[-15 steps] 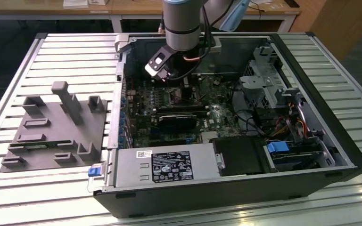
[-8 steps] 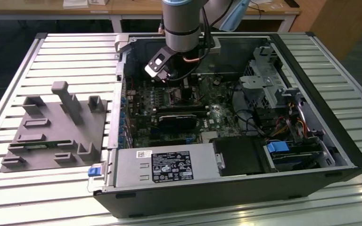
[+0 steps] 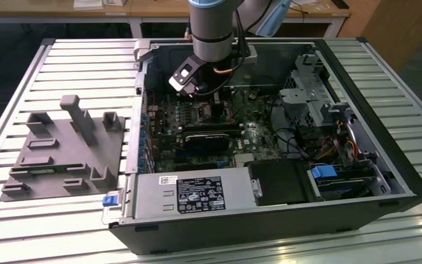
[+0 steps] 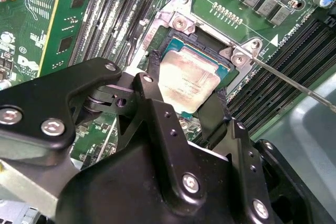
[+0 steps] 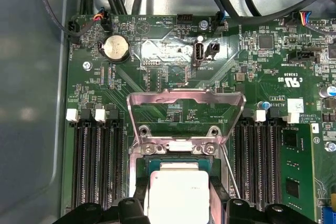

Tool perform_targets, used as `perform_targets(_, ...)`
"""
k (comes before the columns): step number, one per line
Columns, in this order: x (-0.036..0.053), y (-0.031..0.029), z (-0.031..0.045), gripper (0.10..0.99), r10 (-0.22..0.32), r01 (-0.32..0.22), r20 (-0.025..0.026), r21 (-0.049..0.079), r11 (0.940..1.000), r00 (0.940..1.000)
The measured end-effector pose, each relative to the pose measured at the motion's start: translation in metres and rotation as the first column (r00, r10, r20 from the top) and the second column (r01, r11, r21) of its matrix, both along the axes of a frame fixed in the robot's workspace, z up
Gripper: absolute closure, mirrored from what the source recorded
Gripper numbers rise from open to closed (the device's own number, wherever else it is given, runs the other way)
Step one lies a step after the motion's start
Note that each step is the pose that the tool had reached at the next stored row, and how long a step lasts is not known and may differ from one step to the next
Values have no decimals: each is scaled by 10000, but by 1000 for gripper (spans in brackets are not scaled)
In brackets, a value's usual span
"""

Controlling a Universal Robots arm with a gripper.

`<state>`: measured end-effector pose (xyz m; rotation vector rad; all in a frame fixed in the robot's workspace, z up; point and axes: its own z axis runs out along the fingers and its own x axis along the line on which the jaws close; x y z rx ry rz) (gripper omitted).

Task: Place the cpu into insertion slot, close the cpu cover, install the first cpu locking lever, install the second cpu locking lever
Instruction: 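Place the cpu into insertion slot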

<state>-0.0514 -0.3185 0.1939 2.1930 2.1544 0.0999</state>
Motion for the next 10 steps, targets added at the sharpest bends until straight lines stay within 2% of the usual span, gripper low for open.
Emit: perform_targets(10,0,0,-8,549,0,0,2,5,10000,10000)
